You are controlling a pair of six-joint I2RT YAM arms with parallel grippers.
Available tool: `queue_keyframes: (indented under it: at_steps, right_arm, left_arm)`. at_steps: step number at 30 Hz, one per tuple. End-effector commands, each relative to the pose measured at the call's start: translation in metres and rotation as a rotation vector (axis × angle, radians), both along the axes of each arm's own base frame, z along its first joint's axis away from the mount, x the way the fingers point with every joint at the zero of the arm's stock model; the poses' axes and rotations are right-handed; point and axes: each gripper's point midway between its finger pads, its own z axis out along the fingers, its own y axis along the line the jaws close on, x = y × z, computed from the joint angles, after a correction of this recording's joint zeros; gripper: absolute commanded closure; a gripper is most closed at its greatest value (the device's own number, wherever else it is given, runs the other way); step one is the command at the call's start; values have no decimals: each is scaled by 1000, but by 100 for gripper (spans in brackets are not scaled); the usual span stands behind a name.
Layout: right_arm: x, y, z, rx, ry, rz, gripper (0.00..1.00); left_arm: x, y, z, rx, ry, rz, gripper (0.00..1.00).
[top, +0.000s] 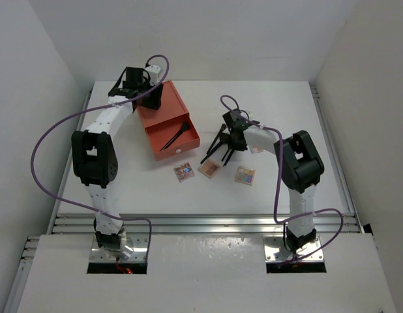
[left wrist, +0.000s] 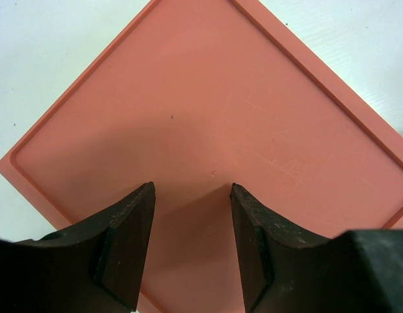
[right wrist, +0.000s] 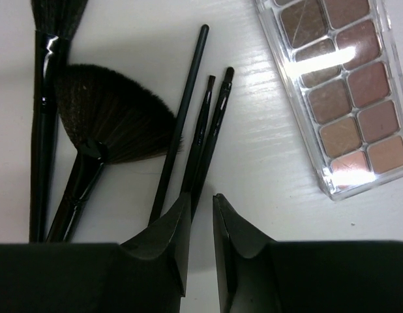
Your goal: Organize the makeup
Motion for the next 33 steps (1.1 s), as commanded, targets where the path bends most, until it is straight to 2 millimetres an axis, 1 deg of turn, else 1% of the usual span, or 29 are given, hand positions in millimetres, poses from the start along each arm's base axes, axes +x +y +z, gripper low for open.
queue_keyframes:
  at_steps: [1, 2, 4, 6, 8, 9, 12, 14, 15, 17, 18, 20, 26, 27, 29, 30, 33]
  right_arm:
    - [2, -2, 11, 12, -13, -45, 80]
    - [0, -1, 10, 15, -3, -42, 80]
    - [1, -5, 8, 22, 0, -53, 80]
    - [2, -2, 8, 40, 0, -44, 80]
    - [2, -6, 4, 49, 5, -52, 80]
    - [3, -3, 5, 62, 3, -46, 80]
    - [4, -6, 7, 54, -2, -48, 80]
    - [-3, -9, 4, 47, 32, -67, 80]
    - [-2, -9, 5, 51, 30, -78, 80]
    - [-11, -13, 0, 48, 74, -94, 79]
    - [-12, -14, -1, 44, 80, -103, 77]
    - [-20, -20, -5, 42, 119, -131, 77]
    - [-40, -24, -16, 88, 209, -184, 87]
    - [-44, -26, -19, 95, 225, -199, 92]
    - [-49, -29, -22, 101, 235, -212, 96]
    - [-55, -34, -26, 95, 242, -226, 99]
    - [-56, -39, -25, 121, 214, -237, 100]
  left_arm:
    - [-6, 3, -20, -11, 58, 9, 44]
    - [-6, 3, -20, -11, 58, 9, 44]
    - [-6, 1, -19, -24, 60, 7, 44]
    - [-6, 1, -19, -24, 60, 7, 44]
    - [-6, 1, -19, -24, 60, 7, 44]
    - [-6, 1, -19, -24, 60, 7, 44]
    - [-6, 1, -19, -24, 60, 7, 44]
    - [-6, 1, -19, -24, 60, 7, 44]
    - [-6, 1, -19, -24, 60, 7, 44]
    - [-6, 1, -19, -24, 60, 7, 44]
    - [-6, 1, -19, -24, 60, 7, 44]
    - [-6, 1, -19, -31, 63, 13, 44]
    - [-6, 0, -19, -38, 65, 19, 44]
    - [-6, 0, -19, -38, 65, 19, 44]
    - [-7, -1, -19, -43, 66, 12, 44]
    - [-7, -1, -19, -43, 66, 12, 44]
    - [-7, -1, -19, -43, 66, 12, 44]
